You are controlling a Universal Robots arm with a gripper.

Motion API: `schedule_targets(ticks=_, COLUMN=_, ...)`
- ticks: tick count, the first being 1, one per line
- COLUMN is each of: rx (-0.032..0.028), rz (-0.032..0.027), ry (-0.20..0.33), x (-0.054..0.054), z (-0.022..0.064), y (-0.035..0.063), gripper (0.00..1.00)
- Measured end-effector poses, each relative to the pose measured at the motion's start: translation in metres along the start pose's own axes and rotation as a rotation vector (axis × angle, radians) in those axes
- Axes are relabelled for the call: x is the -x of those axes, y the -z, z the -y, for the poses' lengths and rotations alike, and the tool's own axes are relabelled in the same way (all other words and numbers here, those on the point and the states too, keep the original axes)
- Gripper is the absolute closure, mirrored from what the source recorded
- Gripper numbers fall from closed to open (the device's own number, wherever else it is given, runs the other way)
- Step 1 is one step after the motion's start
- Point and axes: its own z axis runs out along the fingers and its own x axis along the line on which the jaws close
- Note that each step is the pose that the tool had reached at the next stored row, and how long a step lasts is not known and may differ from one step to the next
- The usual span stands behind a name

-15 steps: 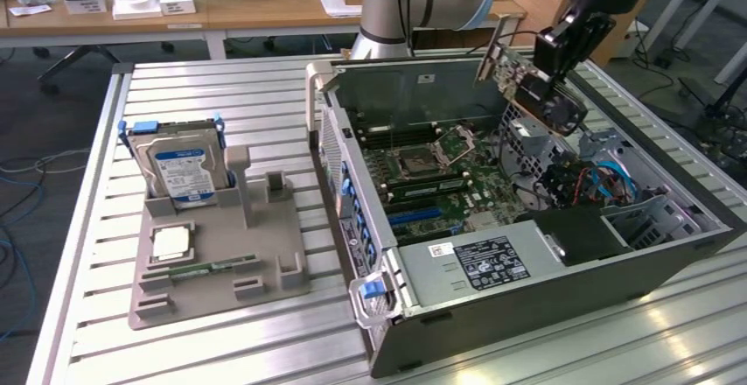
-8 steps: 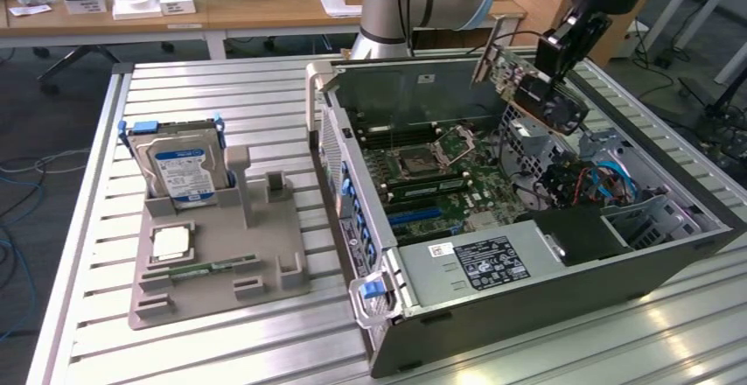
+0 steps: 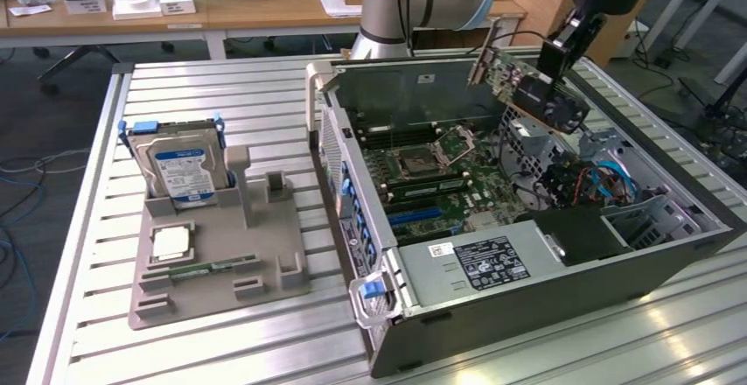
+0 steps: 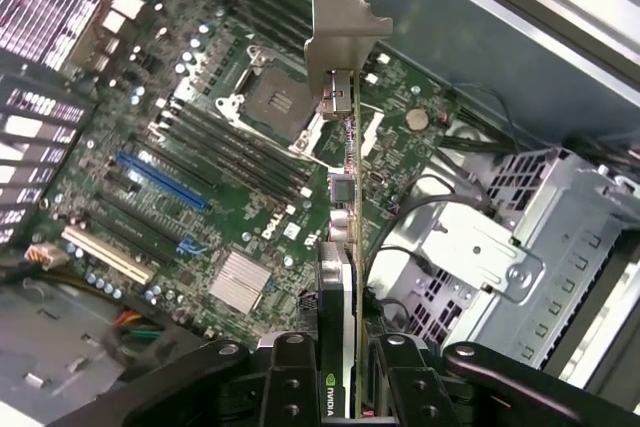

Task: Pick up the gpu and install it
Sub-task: 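Insert the gpu into the slot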

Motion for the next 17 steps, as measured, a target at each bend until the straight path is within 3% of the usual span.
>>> schedule_targets(ticks=17, rx=0.0017, rz=-0.0133, ry=0.229, x=0.0000, z=0.0001, y=-0.0008, gripper=0.73)
